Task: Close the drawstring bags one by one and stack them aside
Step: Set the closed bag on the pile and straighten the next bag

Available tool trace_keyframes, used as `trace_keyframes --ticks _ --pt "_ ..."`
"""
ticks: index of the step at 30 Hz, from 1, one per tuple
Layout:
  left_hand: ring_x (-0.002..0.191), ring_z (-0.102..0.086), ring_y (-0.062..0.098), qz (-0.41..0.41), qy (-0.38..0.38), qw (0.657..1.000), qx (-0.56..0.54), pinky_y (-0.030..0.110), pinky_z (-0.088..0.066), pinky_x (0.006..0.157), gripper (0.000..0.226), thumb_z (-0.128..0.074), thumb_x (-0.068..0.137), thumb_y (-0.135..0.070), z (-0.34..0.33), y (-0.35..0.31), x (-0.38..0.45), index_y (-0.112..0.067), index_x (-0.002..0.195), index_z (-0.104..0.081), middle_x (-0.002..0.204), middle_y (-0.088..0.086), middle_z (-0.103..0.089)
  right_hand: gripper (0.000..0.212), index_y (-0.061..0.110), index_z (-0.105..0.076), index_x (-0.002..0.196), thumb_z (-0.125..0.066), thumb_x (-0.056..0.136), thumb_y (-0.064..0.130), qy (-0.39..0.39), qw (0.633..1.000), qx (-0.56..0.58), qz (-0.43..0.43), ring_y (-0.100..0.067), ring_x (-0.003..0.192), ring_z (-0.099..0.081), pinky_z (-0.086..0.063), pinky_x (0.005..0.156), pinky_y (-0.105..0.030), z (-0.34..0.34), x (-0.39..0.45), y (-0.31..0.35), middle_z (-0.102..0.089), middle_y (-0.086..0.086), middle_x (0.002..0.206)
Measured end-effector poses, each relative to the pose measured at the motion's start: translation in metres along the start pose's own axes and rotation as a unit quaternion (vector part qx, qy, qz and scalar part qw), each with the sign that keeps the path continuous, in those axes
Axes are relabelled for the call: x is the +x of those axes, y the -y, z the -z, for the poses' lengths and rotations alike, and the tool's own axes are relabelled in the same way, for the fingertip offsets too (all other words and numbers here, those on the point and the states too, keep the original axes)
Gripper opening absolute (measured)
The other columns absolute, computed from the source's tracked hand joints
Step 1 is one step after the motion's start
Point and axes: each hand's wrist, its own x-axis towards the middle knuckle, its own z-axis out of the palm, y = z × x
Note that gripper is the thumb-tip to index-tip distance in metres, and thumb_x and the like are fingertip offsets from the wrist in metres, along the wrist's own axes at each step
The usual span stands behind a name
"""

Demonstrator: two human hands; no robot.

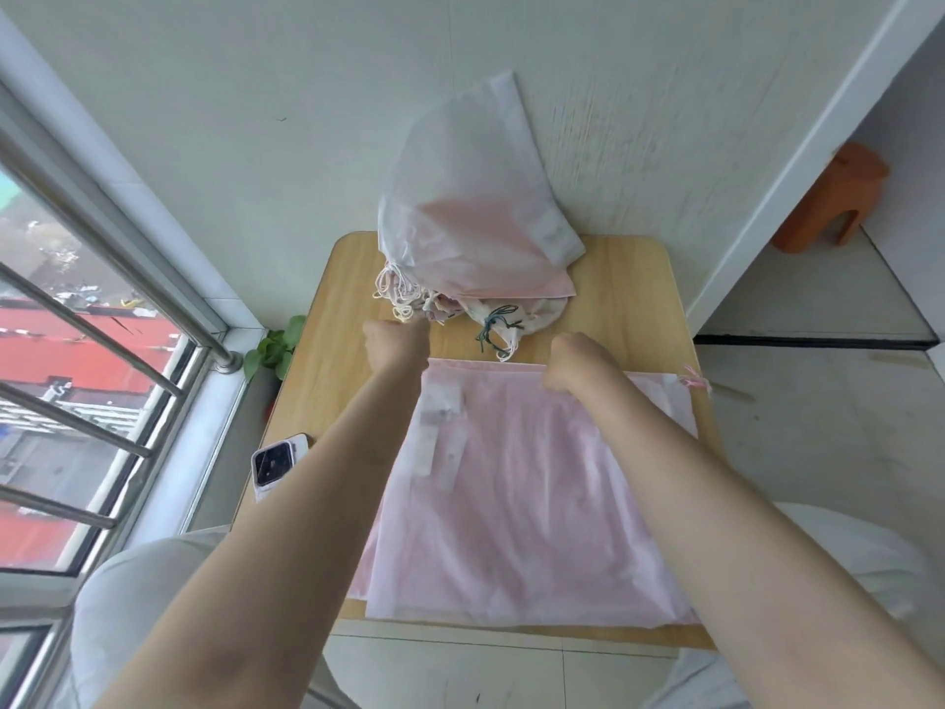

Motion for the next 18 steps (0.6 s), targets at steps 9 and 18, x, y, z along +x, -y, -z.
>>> trace_keyframes --ticks 9,18 --pt "0.109 -0.057 0.026 -0.286 0.155 0.852 0.410 0.034 -0.049 0.089 0.030 -0.057 0.087 -0.016 -0.026 0.031 -0.044 -0.022 0.113 -0.070 0.117 0.002 -0.063 0.019 0.006 -0.065 0.096 -0.051 0.086 -0.001 -0.096 0.985 0.064 0.131 -0.032 0.097 -0.060 -0.044 0.072 -0.031 -0.030 -0.017 -0.025 -0.059 -0.012 0.106" --pt "0.094 -0.063 0.019 -0.296 0.116 0.835 0.449 0.032 -0.046 0.084 0.013 -0.063 0.085 -0.031 -0.023 0.022 -0.051 -0.029 0.084 -0.075 0.093 -0.010 -0.070 0.024 0.010 -0.060 0.106 -0.049 0.089 -0.003 -0.219 0.953 0.150 0.147 -0.031 0.088 -0.061 -0.043 0.067 -0.033 -0.007 -0.032 -0.020 -0.053 -0.011 0.116"
